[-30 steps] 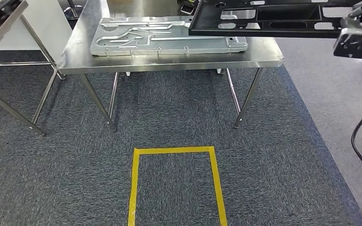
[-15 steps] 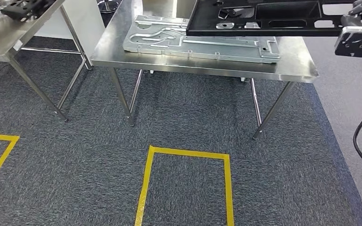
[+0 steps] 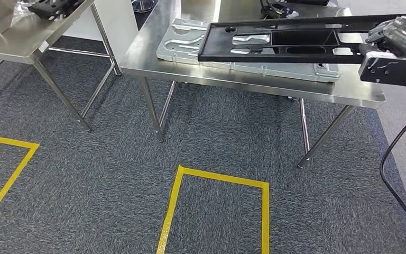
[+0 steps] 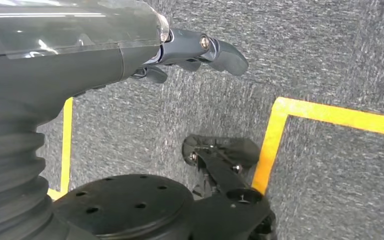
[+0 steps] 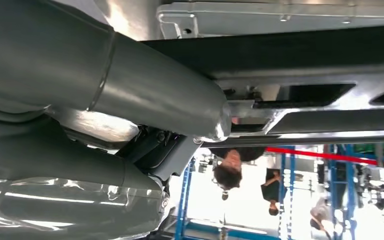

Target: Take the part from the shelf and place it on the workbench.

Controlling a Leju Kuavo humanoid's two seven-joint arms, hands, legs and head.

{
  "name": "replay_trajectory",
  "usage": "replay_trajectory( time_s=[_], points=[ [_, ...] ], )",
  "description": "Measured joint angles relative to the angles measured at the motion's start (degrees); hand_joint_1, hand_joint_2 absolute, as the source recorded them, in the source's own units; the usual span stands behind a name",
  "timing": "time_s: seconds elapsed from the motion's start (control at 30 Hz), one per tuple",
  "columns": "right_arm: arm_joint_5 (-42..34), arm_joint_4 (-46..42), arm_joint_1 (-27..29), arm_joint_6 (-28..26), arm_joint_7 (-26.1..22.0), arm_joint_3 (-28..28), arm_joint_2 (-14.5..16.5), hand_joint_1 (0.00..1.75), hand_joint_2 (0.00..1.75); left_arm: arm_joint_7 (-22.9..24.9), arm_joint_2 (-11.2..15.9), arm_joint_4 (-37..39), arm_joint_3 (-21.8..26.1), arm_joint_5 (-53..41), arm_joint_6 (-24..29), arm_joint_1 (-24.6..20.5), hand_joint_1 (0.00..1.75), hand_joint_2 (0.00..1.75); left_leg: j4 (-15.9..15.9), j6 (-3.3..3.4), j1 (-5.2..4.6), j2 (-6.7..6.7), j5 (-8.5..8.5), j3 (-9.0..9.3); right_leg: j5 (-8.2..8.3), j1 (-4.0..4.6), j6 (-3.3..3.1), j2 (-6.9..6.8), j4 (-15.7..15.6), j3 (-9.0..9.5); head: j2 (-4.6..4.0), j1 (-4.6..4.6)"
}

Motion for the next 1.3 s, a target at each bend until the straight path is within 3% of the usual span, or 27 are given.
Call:
replay_trajectory(
  time_s=[0.07,0.27,0.4,0.47,0.53,0.6,0.67,0.7,0.8,0.87,0.93,1.1,1.23,1.3],
  points=[
    [0.0,0.1,0.6,-1.1,0.0,0.1,0.0,1.64,0.0,0.1,0.0,0.0,0.0,0.1,0.1,-0.1,0.0,1.75,-0.4,0.42,-0.01,0.12,-0.16,0.31,-0.06,0.03,-0.08,0.06,0.0,0.12,0.0,0.01],
    [1.0,0.2,1.3,-2.4,0.7,0.1,-0.4,1.64,0.0,0.8,0.0,0.0,0.0,0.5,0.3,-0.1,0.0,1.75,-1.0,0.01,-0.05,0.21,-0.4,0.94,-0.4,0.0,-0.63,0.09,-0.1,0.5,0.0,0.0],
    [2.7,0.3,2.3,-4.5,1.3,0.1,-0.3,1.64,0.0,1.1,0.2,0.0,0.0,0.5,0.5,-0.1,0.0,1.75,-1.0,0.3,-0.3,0.39,-0.63,0.93,-0.33,-0.31,-0.35,0.13,-0.3,0.73,0.0,0.01],
    [2.9,0.4,2.9,-5.4,1.4,-0.1,-0.2,1.64,0.0,1.1,0.1,0.0,0.0,0.5,0.5,-0.1,0.0,1.75,-2.7,0.66,-0.07,0.44,0.18,1.96,-0.26,-0.06,-0.03,0.08,-0.7,1.07,0.0,0.01],
    [2.8,0.5,3.5,-6.6,1.4,-0.6,-0.1,1.64,0.0,1.2,0.1,0.0,0.0,0.5,0.7,-0.2,0.0,1.75,-4.9,0.88,0.35,0.54,1.41,3.33,-1.99,0.02,0.21,0.01,1.8,0.16,0.0,0.02],
    [2.6,0.7,3.9,-7.4,1.3,-0.9,0.1,1.64,0.0,1.2,0.0,0.0,0.0,0.6,0.9,-0.1,0.0,1.75,-5.7,0.84,0.52,0.63,1.8,3.74,-5.31,-0.35,0.6,-0.01,8.5,-2.96,0.0,0.02],
    [2.6,0.9,4.4,-7.6,1.3,-1.0,0.2,1.64,0.0,1.2,-0.1,0.0,0.0,0.6,1.1,-0.1,0.0,1.75,-5.2,0.5,0.71,0.64,1.43,3.69,-6.5,-0.81,1.31,-0.04,13.0,-5.37,0.0,0.02],
    [2.6,1.0,4.7,-7.6,1.3,-1.0,0.3,1.64,0.0,1.2,-0.2,0.0,0.0,0.6,1.1,0.0,0.0,1.75,-4.7,0.22,0.92,0.62,1.06,3.59,-5.57,-1.13,1.75,-0.08,12.4,-5.2,0.0,0.02],
    [2.6,1.3,4.9,-7.5,1.3,-1.3,0.5,1.64,0.0,1.3,-0.2,0.0,0.0,0.7,1.2,0.0,0.0,1.75,-1.8,-1.18,1.56,0.41,-0.85,2.72,-1.1,-2.12,3.07,0.14,3.2,-0.77,0.0,0.03],
    [2.7,1.6,4.9,-7.4,1.2,-1.5,0.6,1.64,0.0,1.4,-0.1,0.0,0.0,0.8,1.3,0.0,0.0,1.75,-0.1,-2.01,1.44,0.3,-2.04,1.99,-0.95,-2.15,2.32,0.62,1.2,0.24,0.0,-0.02],
    [2.7,1.8,5.2,-7.1,1.0,-1.6,0.8,1.64,0.0,1.4,-0.1,0.0,0.0,0.9,1.3,0.0,0.0,1.75,0.2,-1.97,1.29,0.32,-2.34,1.84,-1.13,-2.09,1.15,0.78,1.6,-0.01,0.0,-0.08],
    [2.6,2.3,5.4,-6.7,0.7,-1.7,1.1,1.64,0.0,1.4,-0.1,0.0,0.0,1.0,1.4,0.0,0.0,1.75,-0.8,-1.56,1.23,0.42,-2.06,2.08,-1.24,-1.98,0.41,0.72,1.6,-0.23,0.0,-0.1],
    [3.7,2.7,5.7,-9.1,0.2,-1.8,1.5,1.64,0.0,1.4,-0.1,0.0,0.0,1.0,1.8,0.0,0.0,1.75,-0.9,-1.81,1.35,0.42,-1.97,2.11,-1.35,-1.64,0.13,0.69,1.6,-0.16,0.0,-0.1],
    [3.7,3.1,6.5,-12.0,-0.6,-2.2,1.9,1.64,0.0,1.4,-0.2,0.0,0.0,1.0,2.1,0.0,0.0,1.75,-1.0,-2.3,1.39,0.42,-1.99,2.11,-1.37,-1.52,0.11,0.68,1.6,-0.14,0.0,-0.1]
  ],
)
